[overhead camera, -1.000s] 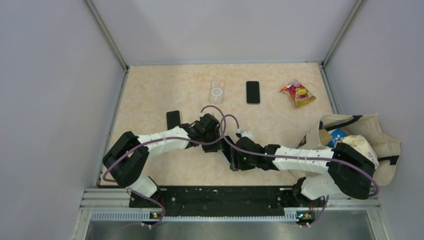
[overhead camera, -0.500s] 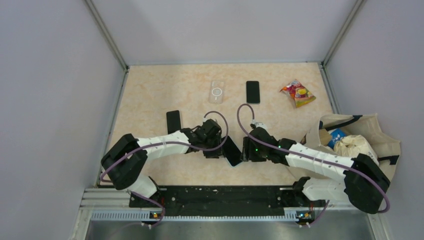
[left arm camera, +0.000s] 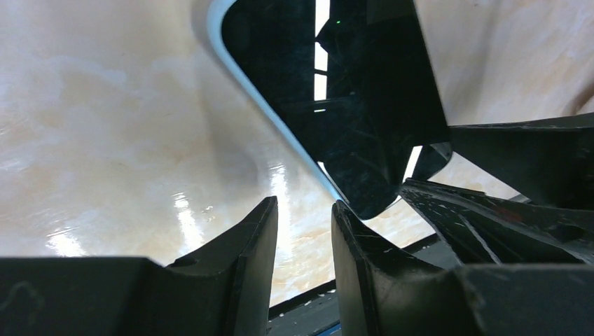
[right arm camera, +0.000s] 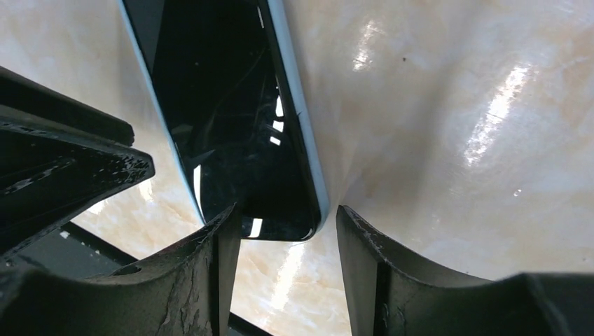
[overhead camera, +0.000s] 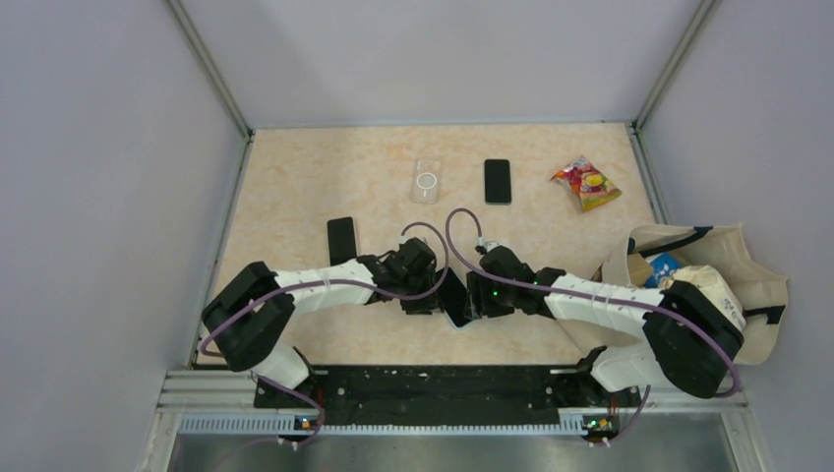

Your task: Put the phone into the phone case

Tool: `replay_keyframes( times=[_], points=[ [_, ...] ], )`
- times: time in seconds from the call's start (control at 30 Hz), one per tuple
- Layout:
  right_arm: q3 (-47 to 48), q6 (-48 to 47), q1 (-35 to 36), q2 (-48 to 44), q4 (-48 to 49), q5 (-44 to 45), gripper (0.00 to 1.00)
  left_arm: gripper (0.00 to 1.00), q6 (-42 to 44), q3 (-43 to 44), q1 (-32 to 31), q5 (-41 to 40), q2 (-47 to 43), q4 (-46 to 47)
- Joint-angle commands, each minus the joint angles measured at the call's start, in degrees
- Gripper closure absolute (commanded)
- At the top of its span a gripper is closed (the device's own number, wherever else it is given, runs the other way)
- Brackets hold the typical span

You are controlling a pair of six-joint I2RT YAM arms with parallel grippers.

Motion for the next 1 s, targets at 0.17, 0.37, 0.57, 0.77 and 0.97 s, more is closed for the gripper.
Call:
replay_keyframes(
  times=[0.17,0.37,0.57,0.77,0.97],
  points=[
    [3.87,1.51,5.23,2.78,4.93,-1.7,0.5,0.6,-0.65,-3.73,0.78,-2.94,-4.65,0.66],
    [5.15,6.56,10.1,3.47,4.09,0.03,0.51,0.6,-0.52,-5.23,1.65,-3.19,-6.87,0.2],
    [5.12,8.7,9.42,0.8,-1.74,6.31,0.51,0.6,-0.21,-5.04,1.66,-2.6,-6.64,0.06],
    [5.64,9.93,7.99,-0.42,-3.71,8.53,0.6,0.61,-0.37,-4.9,1.1,-1.38,-4.79,1.31],
    [7.31,9.52,7.96,1.62,-4.09,7.37,0.73,0.61,-0.48,-4.76,0.86,-1.08,-3.86,1.75]
  ],
)
